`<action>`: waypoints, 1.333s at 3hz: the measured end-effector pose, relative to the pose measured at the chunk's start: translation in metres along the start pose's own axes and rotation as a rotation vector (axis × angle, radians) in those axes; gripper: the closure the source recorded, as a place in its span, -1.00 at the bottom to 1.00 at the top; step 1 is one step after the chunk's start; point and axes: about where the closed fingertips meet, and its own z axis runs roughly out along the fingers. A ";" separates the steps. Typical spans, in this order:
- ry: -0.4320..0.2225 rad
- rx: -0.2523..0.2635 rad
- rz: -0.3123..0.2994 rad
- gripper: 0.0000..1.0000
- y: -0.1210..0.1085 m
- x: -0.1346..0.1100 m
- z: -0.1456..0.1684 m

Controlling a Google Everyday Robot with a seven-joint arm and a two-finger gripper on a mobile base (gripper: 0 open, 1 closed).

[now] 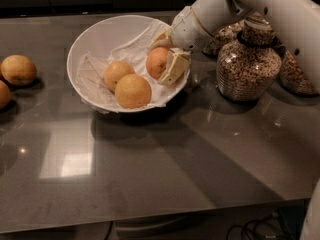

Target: Pick orange from white bowl

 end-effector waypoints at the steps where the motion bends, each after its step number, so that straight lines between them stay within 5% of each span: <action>1: 0.017 0.067 -0.003 1.00 -0.002 -0.009 -0.038; 3: 0.024 0.150 -0.020 1.00 -0.014 -0.022 -0.071; 4: -0.016 0.169 -0.062 1.00 -0.017 -0.037 -0.059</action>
Offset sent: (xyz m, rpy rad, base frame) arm -0.0016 -0.0439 0.0884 -0.0119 -0.1301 -0.1013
